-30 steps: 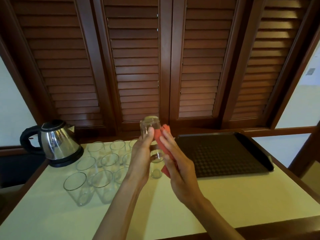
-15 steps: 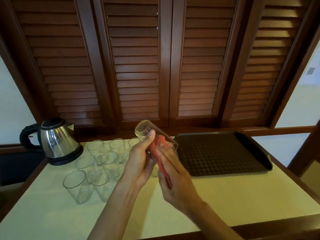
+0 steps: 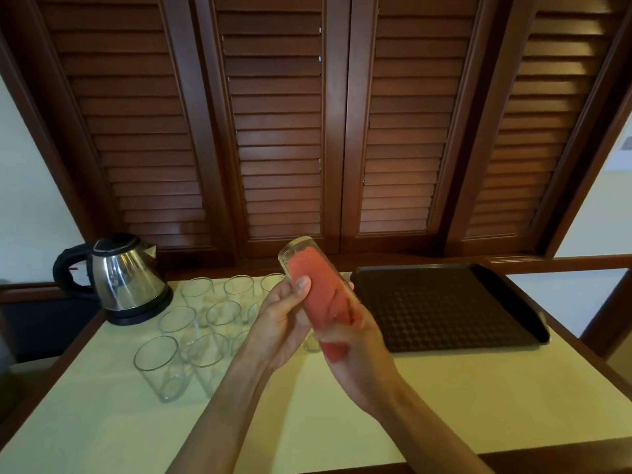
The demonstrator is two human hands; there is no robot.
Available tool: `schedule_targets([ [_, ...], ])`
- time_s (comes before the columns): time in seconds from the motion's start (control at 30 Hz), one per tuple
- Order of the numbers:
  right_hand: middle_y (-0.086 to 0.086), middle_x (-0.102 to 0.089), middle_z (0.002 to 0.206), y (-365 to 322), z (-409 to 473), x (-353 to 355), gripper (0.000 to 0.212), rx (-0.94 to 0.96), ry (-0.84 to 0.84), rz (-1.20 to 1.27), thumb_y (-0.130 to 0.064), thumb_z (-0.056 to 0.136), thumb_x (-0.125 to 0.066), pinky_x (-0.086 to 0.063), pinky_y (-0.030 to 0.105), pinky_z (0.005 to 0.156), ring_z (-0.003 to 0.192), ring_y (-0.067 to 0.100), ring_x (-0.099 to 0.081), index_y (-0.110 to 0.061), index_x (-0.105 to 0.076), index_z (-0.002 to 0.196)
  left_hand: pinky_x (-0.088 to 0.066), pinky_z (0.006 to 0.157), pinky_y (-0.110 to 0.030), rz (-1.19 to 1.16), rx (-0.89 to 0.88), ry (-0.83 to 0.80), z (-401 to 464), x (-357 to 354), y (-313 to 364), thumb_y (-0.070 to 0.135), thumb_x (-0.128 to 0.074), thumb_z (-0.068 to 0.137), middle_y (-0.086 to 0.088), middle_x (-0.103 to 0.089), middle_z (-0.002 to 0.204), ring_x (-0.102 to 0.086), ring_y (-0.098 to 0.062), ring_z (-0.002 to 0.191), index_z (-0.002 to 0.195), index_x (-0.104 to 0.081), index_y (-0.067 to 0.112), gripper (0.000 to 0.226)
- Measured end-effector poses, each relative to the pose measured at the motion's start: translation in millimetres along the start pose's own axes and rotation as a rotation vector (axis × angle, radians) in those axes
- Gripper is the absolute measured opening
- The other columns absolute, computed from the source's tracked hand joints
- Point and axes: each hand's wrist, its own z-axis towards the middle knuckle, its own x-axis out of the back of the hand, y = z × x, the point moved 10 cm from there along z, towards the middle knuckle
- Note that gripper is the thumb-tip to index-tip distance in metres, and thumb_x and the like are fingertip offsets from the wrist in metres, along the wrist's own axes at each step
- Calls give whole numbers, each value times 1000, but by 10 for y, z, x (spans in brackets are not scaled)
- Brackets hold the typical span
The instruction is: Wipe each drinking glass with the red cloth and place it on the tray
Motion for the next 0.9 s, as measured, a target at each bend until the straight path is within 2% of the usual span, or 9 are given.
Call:
schedule_targets([
  [0.07,-14,-51,146,-109,12,-70,89,266,-14,-821,18,76,-59,-40,27,113,140,5,-43,-16,-34,154,-42,114,-53,-23,17,21,9,44,-15,33,-94,74,-34,-59,130,-53,-48,131,135,-53,-7,84],
  [0.13,-10,-18,165,-3,32,-73,110,463,-27,-1509,14,76,-67,-19,36,125,155,10,-13,-25,-9,160,-39,119,-52,-11,17,36,4,92,-23,32,-95,72,-36,-56,139,-49,-48,139,140,-50,-8,91],
  [0.2,-1,-13,166,66,65,-43,115,476,-33,-1642,10,71,-73,-14,39,124,156,16,-6,-22,-6,160,-40,117,-50,-49,16,47,-6,118,-32,30,-96,71,-36,-53,144,-47,-48,142,140,-54,-6,89],
  [0.37,-1,-30,159,27,-105,-12,95,425,20,-1306,14,76,-64,-24,29,123,152,12,-21,-19,-28,158,-38,119,-55,-156,5,14,-13,91,-32,31,-93,76,-37,-55,137,-52,-48,133,139,-57,-2,80],
  [0.53,-20,-32,161,171,-329,147,92,370,165,-1218,12,79,-51,-20,51,125,149,9,-32,-34,-32,155,-47,111,-54,-202,-7,25,-4,130,-27,30,-98,68,-42,-46,147,-58,-50,129,147,-49,3,96],
  [0.6,-28,-49,147,180,-279,194,93,146,144,-875,12,80,-54,-48,35,106,124,5,-57,-49,-39,149,-52,107,-51,-171,-3,17,-20,108,-77,29,-99,65,-32,-61,136,-62,-50,125,146,-49,3,99],
  [0.67,-8,-65,126,268,-236,346,80,-72,176,-393,5,76,-61,-56,37,87,99,14,-59,-46,-58,137,-55,105,-50,-127,-47,33,-19,128,-45,32,-100,63,-22,-67,127,-64,-49,122,140,-53,2,95],
  [0.77,12,-64,134,326,-370,354,70,-244,120,206,7,67,-59,-47,64,102,120,29,-57,-18,-66,132,-62,91,-42,-50,-129,115,9,257,147,38,-102,58,-12,-70,119,-71,-34,108,136,-56,4,96],
  [0.9,8,-72,122,137,-371,1072,57,-139,449,339,8,69,-50,-54,42,100,104,17,-71,-12,-73,117,-60,97,-49,45,-144,117,-9,387,315,37,-101,59,-9,-70,121,-71,-39,111,138,-57,8,95],
])
